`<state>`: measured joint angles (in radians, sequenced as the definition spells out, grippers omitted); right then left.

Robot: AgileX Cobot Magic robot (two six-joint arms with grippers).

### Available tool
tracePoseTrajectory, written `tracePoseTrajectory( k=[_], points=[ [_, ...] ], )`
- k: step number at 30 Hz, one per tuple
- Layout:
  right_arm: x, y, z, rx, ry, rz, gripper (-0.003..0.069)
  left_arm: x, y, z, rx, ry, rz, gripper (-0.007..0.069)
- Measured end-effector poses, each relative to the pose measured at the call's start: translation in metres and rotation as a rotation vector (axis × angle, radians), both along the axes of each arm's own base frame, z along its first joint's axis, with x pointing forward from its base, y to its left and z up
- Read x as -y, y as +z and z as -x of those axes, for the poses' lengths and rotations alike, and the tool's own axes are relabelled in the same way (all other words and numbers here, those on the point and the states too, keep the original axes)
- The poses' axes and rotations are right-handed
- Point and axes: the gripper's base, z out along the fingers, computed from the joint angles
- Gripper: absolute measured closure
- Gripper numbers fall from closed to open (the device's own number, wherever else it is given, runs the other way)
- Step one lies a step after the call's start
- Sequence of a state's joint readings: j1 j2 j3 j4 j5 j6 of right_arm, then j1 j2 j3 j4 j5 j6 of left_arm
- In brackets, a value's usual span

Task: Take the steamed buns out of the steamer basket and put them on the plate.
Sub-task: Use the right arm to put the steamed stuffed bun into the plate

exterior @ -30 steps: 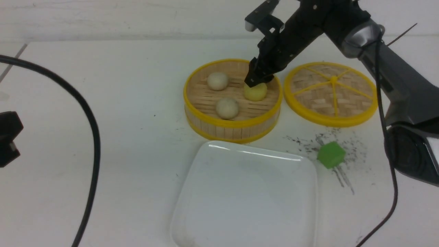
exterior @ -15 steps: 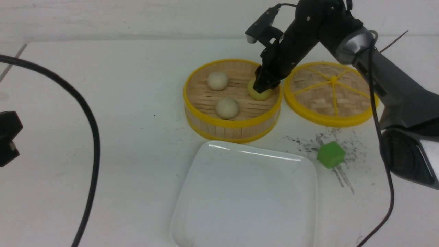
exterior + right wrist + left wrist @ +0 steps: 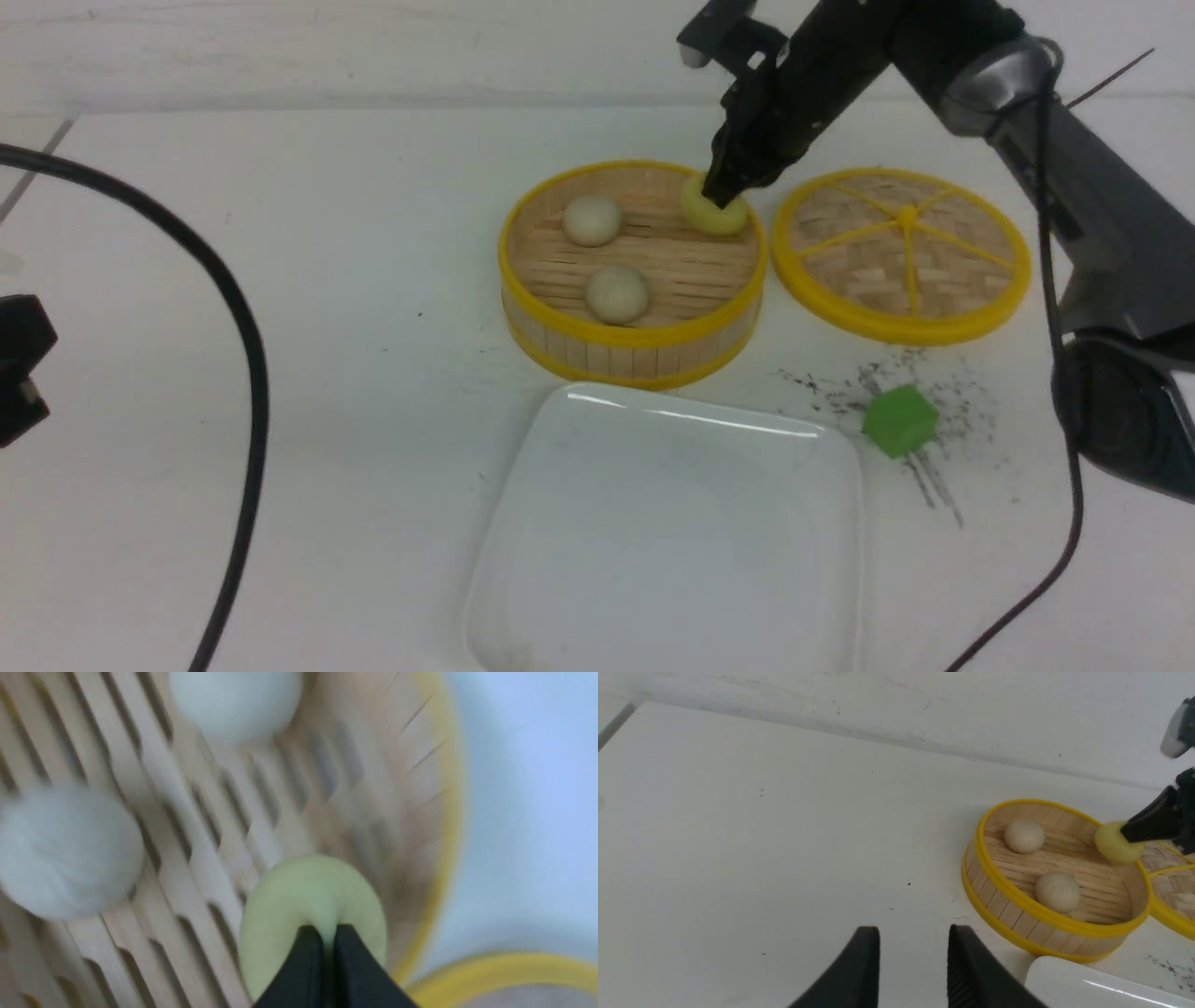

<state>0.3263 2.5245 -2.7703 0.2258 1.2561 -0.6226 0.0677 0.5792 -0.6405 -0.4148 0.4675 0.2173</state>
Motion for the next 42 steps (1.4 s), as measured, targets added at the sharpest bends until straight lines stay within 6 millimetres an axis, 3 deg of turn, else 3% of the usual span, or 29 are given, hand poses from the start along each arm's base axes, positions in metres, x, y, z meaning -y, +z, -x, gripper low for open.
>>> tracePoseTrajectory(
  k=[2, 3, 4, 7, 16, 17, 22, 23, 24, 25, 28, 30, 32, 33, 36, 42],
  points=[
    [0.003, 0.035, 0.010, 0.061, -0.018, -0.037, 0.0647, 0.000, 0.000, 0.000, 0.000, 0.000, -0.001, 0.0384],
    [0.004, 0.038, 0.011, 0.065, -0.021, -0.041, 0.0647, 0.000, 0.000, 0.000, 0.001, 0.000, -0.001, 0.0384],
    [0.007, 0.066, 0.022, 0.100, -0.054, -0.084, 0.0647, 0.000, 0.001, 0.000, 0.007, 0.003, -0.001, 0.0384],
    [0.012, 0.096, 0.036, 0.121, -0.114, -0.155, 0.0647, 0.000, 0.001, 0.000, 0.012, 0.005, -0.001, 0.0384],
    [0.015, 0.118, 0.060, 0.008, -0.237, -0.255, 0.0645, -0.001, 0.003, -0.001, 0.029, 0.004, -0.024, 0.0384],
    [0.017, 0.127, 0.074, -0.016, -0.251, -0.263, 0.0645, -0.001, 0.004, -0.001, 0.036, 0.004, -0.025, 0.0384],
    [0.023, 0.139, 0.120, -0.109, -0.251, -0.249, 0.0644, -0.001, 0.007, -0.001, 0.055, 0.002, -0.021, 0.0384],
    [0.024, 0.139, 0.122, -0.115, -0.252, -0.249, 0.0644, -0.001, 0.007, -0.001, 0.055, 0.001, -0.021, 0.0384],
    [0.027, 0.135, 0.141, -0.169, -0.247, -0.240, 0.0644, 0.000, 0.007, -0.001, 0.057, 0.000, -0.024, 0.0384],
    [0.027, 0.134, 0.143, -0.176, -0.247, -0.238, 0.0644, 0.000, 0.007, -0.001, 0.057, 0.000, -0.024, 0.0384],
    [0.029, 0.109, 0.179, -0.320, -0.226, -0.212, 0.0643, 0.000, 0.007, -0.001, 0.058, -0.001, -0.016, 0.0384],
    [0.029, 0.102, 0.191, -0.352, -0.212, -0.195, 0.0642, 0.000, 0.007, -0.001, 0.058, -0.002, -0.014, 0.0384],
    [0.028, 0.070, 0.214, -0.461, -0.189, -0.137, 0.0641, 0.000, 0.007, -0.001, 0.058, -0.002, -0.009, 0.0384],
    [0.028, 0.068, 0.215, -0.468, -0.189, -0.134, 0.0641, 0.000, 0.007, -0.001, 0.058, -0.002, -0.009, 0.0384],
    [0.028, 0.026, 0.236, -0.562, -0.184, -0.081, 0.0641, 0.000, 0.007, -0.001, 0.058, -0.003, -0.005, 0.0384],
    [0.016, -0.021, 0.258, -0.596, -0.124, -0.101, 0.0640, 0.000, 0.007, -0.001, 0.058, -0.003, -0.005, 0.0384]
  ],
)
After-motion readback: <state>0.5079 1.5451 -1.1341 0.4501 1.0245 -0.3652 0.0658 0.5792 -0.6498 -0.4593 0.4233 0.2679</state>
